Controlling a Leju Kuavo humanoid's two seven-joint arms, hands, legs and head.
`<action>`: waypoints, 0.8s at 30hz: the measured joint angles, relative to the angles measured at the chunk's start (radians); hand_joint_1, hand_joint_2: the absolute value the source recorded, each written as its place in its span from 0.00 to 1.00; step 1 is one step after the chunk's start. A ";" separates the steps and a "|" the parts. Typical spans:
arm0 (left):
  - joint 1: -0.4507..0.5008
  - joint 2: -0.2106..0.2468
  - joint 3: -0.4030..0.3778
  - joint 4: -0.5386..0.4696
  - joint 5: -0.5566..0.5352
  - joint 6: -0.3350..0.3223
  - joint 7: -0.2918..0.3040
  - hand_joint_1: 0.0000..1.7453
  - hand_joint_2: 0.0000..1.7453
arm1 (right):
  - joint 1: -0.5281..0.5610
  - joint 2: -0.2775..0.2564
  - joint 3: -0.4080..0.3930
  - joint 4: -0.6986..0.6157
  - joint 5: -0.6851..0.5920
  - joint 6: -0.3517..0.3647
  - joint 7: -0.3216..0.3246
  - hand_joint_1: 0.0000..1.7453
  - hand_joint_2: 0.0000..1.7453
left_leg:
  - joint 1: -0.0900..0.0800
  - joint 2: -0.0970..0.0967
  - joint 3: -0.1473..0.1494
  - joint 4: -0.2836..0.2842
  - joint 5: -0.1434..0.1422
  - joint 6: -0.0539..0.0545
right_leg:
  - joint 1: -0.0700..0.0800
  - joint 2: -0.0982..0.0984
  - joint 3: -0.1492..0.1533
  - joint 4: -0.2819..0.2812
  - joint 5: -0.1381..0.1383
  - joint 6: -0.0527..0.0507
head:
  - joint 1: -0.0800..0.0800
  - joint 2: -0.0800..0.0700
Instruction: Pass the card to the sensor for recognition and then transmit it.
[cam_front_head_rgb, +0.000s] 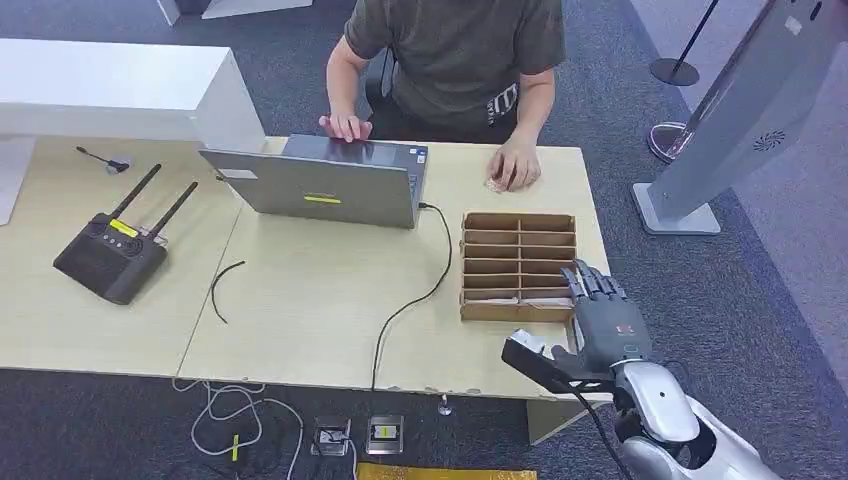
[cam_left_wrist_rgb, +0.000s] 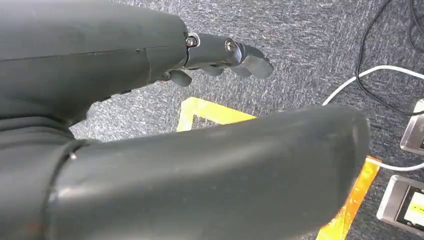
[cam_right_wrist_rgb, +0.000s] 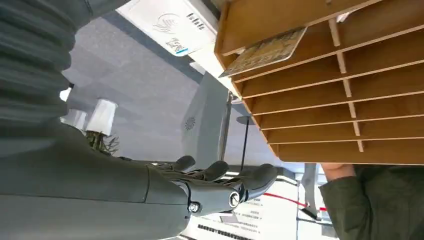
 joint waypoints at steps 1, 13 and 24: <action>0.000 0.000 0.000 0.000 0.000 0.000 0.000 0.00 0.00 | 0.000 0.000 0.000 0.000 0.000 0.000 0.000 0.00 1.00 | 0.000 0.000 0.000 0.000 0.000 0.000 | 0.000 0.000 0.000 0.000 0.000 0.000 | 0.000 0.000; -0.007 -0.002 0.000 0.000 -0.021 -0.005 0.013 0.00 0.00 | -0.019 0.085 -0.001 0.119 0.022 -0.057 -0.057 0.00 1.00 | 0.000 0.000 0.000 0.000 0.000 0.000 | 0.000 0.000 0.000 0.000 0.000 0.000 | 0.000 0.000; -0.020 -0.003 0.000 -0.001 -0.035 -0.007 0.038 0.00 0.00 | -0.061 0.140 -0.003 0.220 0.032 -0.093 -0.079 0.00 1.00 | 0.000 0.000 0.000 0.000 0.000 0.000 | 0.000 0.000 0.000 0.000 0.000 0.000 | 0.000 0.000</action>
